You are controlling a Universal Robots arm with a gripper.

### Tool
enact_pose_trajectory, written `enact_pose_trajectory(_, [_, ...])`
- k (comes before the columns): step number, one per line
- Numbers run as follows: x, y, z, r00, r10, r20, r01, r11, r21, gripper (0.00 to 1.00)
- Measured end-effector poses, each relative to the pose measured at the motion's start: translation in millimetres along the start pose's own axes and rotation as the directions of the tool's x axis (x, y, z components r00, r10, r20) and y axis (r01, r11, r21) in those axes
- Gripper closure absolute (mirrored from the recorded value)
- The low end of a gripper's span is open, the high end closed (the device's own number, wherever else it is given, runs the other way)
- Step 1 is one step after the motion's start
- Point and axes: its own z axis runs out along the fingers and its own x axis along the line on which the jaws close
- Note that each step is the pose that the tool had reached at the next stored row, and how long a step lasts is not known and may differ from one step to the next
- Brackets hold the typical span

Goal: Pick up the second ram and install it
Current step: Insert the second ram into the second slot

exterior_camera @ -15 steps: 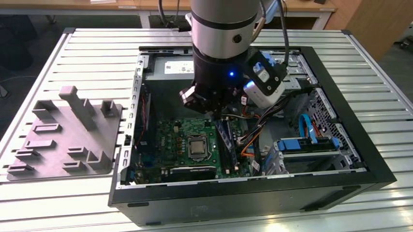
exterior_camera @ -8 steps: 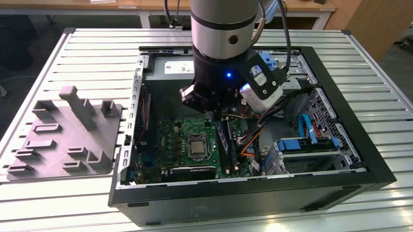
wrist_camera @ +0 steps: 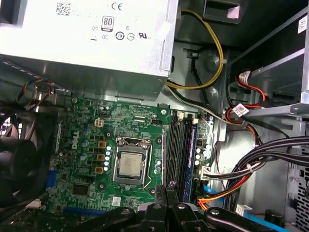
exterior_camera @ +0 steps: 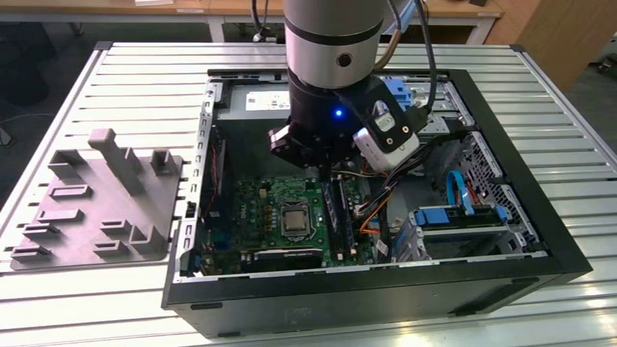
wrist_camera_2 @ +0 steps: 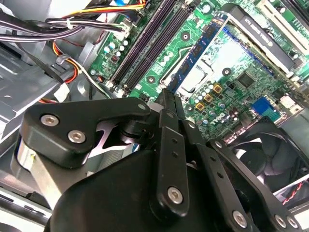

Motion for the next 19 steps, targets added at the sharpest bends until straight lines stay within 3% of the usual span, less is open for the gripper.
enact_pose_trajectory(2, [0.0,0.0,0.1,1.0,0.007,0.0005,-0.007,1.0,0.0005,0.89])
enact_pose_trajectory(7, [0.0,-0.1,0.8,0.9958,0.091,0.0051,-0.091,0.9958,0.0056,0.89])
enact_pose_trajectory(12, [-0.3,-0.1,1.0,0.9958,0.092,0.0053,-0.092,0.9958,0.0055,0.89])
enact_pose_trajectory(19, [-8.6,-1.1,4.2,0.9958,0.092,0.0052,-0.092,0.9958,0.0053,0.89])
